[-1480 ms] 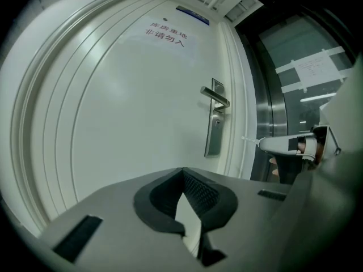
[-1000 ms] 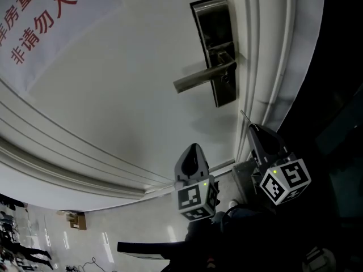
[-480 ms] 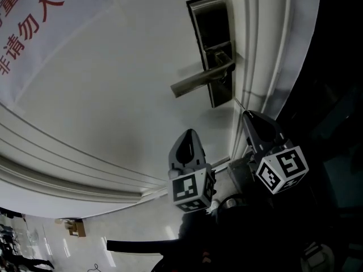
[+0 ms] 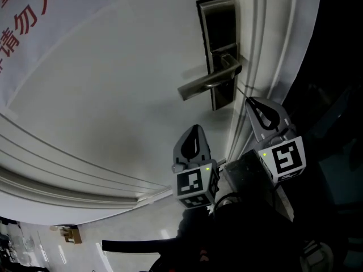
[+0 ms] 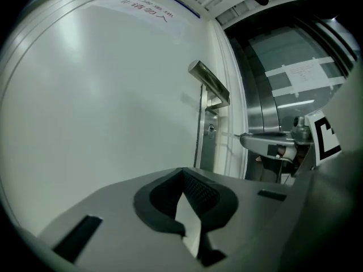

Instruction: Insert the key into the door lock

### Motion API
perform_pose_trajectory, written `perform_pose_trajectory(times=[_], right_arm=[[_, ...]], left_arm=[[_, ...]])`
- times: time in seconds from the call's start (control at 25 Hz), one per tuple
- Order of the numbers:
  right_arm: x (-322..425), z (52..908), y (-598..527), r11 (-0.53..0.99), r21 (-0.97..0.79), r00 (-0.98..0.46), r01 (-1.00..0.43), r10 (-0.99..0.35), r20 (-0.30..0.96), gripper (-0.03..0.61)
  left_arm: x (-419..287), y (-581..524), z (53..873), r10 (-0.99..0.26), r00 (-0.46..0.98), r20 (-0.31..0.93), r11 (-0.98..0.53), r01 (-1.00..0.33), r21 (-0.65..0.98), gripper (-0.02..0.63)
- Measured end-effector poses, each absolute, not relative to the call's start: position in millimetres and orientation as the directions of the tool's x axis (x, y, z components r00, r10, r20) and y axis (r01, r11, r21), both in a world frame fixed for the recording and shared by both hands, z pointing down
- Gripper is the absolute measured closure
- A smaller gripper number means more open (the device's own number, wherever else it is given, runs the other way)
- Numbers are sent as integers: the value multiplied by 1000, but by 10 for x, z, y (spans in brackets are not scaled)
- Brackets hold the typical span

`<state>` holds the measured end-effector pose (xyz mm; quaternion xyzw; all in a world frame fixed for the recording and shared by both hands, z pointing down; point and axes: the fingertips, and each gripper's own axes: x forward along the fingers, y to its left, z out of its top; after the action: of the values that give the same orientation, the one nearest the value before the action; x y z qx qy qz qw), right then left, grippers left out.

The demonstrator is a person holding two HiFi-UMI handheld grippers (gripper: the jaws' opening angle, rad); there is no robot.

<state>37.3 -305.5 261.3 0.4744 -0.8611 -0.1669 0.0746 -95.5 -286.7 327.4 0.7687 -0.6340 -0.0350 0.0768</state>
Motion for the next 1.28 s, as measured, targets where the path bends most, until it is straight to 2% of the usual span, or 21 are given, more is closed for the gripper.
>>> perform_pose_trajectory(times=[0.2,0.36,0.48,0.8,1.28], right_arm=[[320,2540,-3067,385,621,-505,-683,-863,-19,565],[248,2488,-3069,248,822,-462,-512,-887,-21,565],[205,2506,-3082,188,901,-442,-390,-897,-4,565],[173,2519,-3103,72,976,-401,-207,-916,-18,566],[106,2558,-3165,36,994,-383,-105,-924,-7,565]], left_arm=[[-994,-2892,3341,-979,197,50,-185,-967,173,613],[-1017,-2871,3355,-978,199,55,-185,-964,191,612],[-1030,-2863,3360,-978,200,54,-186,-963,196,613],[-1048,-2887,3359,-977,206,52,-193,-963,190,612],[-1052,-2907,3360,-974,220,46,-208,-959,194,612]])
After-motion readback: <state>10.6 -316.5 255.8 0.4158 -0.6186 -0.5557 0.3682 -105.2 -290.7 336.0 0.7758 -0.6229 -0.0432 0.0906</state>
